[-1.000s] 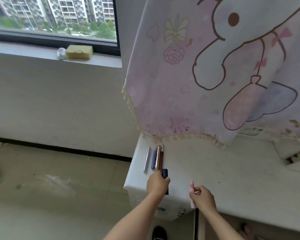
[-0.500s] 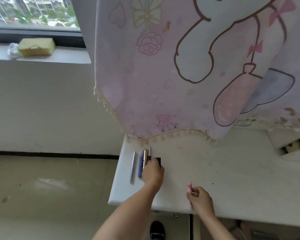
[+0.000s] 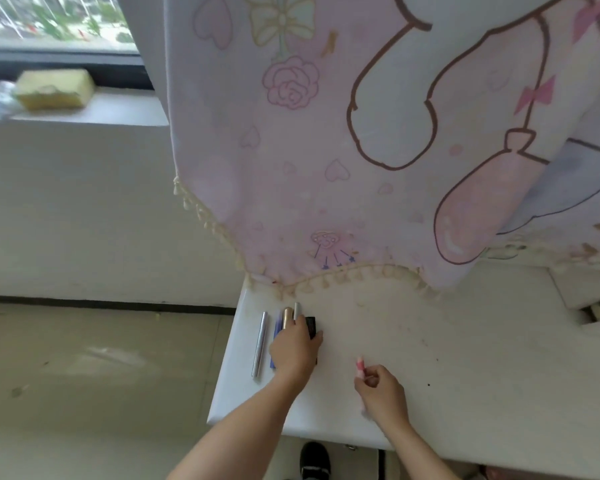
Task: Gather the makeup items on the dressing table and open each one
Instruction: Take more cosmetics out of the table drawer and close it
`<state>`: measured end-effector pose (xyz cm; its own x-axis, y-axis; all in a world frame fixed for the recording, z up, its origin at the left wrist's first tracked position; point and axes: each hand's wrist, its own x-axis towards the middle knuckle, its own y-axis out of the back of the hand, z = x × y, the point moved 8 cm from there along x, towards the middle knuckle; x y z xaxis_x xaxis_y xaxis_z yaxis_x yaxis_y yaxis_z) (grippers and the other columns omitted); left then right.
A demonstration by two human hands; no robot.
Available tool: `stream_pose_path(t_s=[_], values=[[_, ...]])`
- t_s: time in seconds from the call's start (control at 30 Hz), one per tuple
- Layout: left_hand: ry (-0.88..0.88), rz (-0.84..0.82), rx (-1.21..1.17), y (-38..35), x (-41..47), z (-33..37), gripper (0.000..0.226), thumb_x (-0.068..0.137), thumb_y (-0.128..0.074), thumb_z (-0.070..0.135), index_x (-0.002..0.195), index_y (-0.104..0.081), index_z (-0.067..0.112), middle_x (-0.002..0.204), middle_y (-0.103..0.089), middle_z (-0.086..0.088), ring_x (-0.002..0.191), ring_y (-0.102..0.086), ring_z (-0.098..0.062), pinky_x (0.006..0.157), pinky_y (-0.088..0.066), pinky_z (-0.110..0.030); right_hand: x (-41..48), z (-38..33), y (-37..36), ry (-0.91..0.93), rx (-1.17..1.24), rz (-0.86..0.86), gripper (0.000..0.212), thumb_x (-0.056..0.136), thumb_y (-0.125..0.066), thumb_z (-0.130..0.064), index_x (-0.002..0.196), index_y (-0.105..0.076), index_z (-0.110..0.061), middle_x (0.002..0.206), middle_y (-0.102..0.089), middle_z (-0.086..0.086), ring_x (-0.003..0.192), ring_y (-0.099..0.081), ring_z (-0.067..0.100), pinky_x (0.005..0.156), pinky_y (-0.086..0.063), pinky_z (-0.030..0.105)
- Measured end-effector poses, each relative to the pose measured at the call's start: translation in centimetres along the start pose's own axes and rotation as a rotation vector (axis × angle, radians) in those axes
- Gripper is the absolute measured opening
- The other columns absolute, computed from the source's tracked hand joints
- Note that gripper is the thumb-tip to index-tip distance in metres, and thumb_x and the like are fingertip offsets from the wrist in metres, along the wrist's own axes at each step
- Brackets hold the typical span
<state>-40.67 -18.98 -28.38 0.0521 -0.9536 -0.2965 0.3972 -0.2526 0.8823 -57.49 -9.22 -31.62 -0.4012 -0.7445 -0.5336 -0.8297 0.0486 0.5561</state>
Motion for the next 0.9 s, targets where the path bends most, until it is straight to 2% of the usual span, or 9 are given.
stream_pose_path(t_s=[0.07, 0.17, 0.2, 0.4, 0.47, 0.6, 0.73, 0.8, 0.9], values=[[-0.007, 0.106, -0.071, 1.4, -0.7, -1.0, 0.039, 0.089, -0.047, 0.038, 0.115, -0.054, 0.010, 0.119, -0.056, -0.006, 0.106, -0.056, -0.028, 0.062, -0.044, -0.034, 0.8, -1.4, -0.8, 0.034, -0.025, 0.001, 0.008, 0.085, -0.058, -0.020, 0.079, -0.054, -0.017, 0.074, -0.060, -0.002, 0.071, -0.057, 0.019, 0.060, -0.040, 0.028], [-0.064, 0.249, -0.072, 3.3, -2.5, -3.7, 0.035, 0.077, -0.043, 0.037, 0.087, -0.066, 0.012, 0.083, -0.068, -0.006, 0.078, -0.064, -0.031, 0.052, -0.049, -0.034, 1.9, -3.8, -1.8, 0.080, -0.061, -0.002, 0.009, 0.087, -0.055, -0.023, 0.083, -0.052, -0.016, 0.078, -0.059, 0.000, 0.072, -0.056, 0.019, 0.059, -0.039, 0.028], [-0.055, 0.277, -0.032, 3.5, -3.1, -5.2, 0.037, 0.073, -0.042, 0.038, 0.083, -0.067, 0.012, 0.080, -0.069, -0.005, 0.075, -0.065, -0.030, 0.052, -0.050, -0.033, 2.3, -4.5, -2.2, 0.088, -0.080, -0.004, 0.010, 0.088, -0.054, -0.025, 0.083, -0.052, -0.015, 0.077, -0.059, 0.000, 0.072, -0.056, 0.020, 0.059, -0.039, 0.028], [0.075, 0.143, 0.111, 2.3, -5.8, -11.7, 0.052, 0.073, -0.039, 0.042, 0.100, -0.066, 0.007, 0.100, -0.070, -0.010, 0.091, -0.066, -0.032, 0.064, -0.056, -0.040, 4.5, -7.0, -4.1, 0.113, -0.207, 0.004, 0.033, 0.094, -0.042, -0.037, 0.078, -0.054, -0.010, 0.093, -0.068, 0.016, 0.089, -0.062, 0.035, 0.071, -0.045, 0.034], [0.108, 0.157, 0.095, 2.5, -6.5, -12.8, 0.052, 0.073, -0.039, 0.042, 0.101, -0.065, 0.006, 0.101, -0.069, -0.011, 0.091, -0.066, -0.033, 0.064, -0.056, -0.040, 4.6, -7.6, -4.7, 0.124, -0.255, -0.003, 0.038, 0.094, -0.041, -0.038, 0.086, -0.060, -0.006, 0.097, -0.068, 0.018, 0.093, -0.061, 0.036, 0.073, -0.045, 0.033], [0.152, 0.129, 0.029, 2.7, -7.3, -13.6, 0.051, 0.074, -0.039, 0.041, 0.099, -0.066, 0.007, 0.099, -0.070, -0.010, 0.089, -0.067, -0.032, 0.062, -0.056, -0.039, 4.2, -8.1, -6.2, 0.138, -0.303, -0.045, 0.026, 0.088, -0.052, -0.022, 0.097, -0.061, 0.001, 0.104, -0.066, 0.019, 0.098, -0.060, 0.035, 0.070, -0.040, 0.031], [0.163, 0.102, 0.039, 2.7, -7.3, -14.0, 0.046, 0.074, -0.046, 0.041, 0.097, -0.067, 0.008, 0.098, -0.070, -0.008, 0.088, -0.068, -0.031, 0.061, -0.056, -0.038, 3.7, -8.3, -6.6, 0.163, -0.320, -0.044, 0.025, 0.087, -0.053, -0.019, 0.098, -0.060, 0.001, 0.105, -0.066, 0.021, 0.098, -0.060, 0.036, 0.074, -0.043, 0.033], [0.124, 0.123, 0.027, 2.7, -7.7, -13.6, 0.043, 0.076, -0.062, 0.036, 0.108, -0.063, 0.007, 0.111, -0.066, -0.010, 0.102, -0.062, -0.033, 0.073, -0.054, -0.042, 3.6, -8.4, -6.4, 0.172, -0.311, -0.049, 0.026, 0.088, -0.053, -0.022, 0.099, -0.060, 0.000, 0.106, -0.066, 0.020, 0.099, -0.060, 0.035, 0.077, -0.044, 0.033], [0.135, 0.097, 0.044, 2.5, -8.3, -13.4, 0.053, 0.092, -0.043, 0.040, 0.138, -0.034, 0.015, 0.147, -0.033, -0.002, 0.136, -0.027, -0.024, 0.106, -0.030, -0.036, 3.3, -8.3, -5.8, 0.177, -0.295, -0.063, 0.031, 0.091, -0.048, -0.031, 0.100, -0.059, -0.003, 0.109, -0.065, 0.017, 0.100, -0.059, 0.032, 0.078, -0.043, 0.032]])
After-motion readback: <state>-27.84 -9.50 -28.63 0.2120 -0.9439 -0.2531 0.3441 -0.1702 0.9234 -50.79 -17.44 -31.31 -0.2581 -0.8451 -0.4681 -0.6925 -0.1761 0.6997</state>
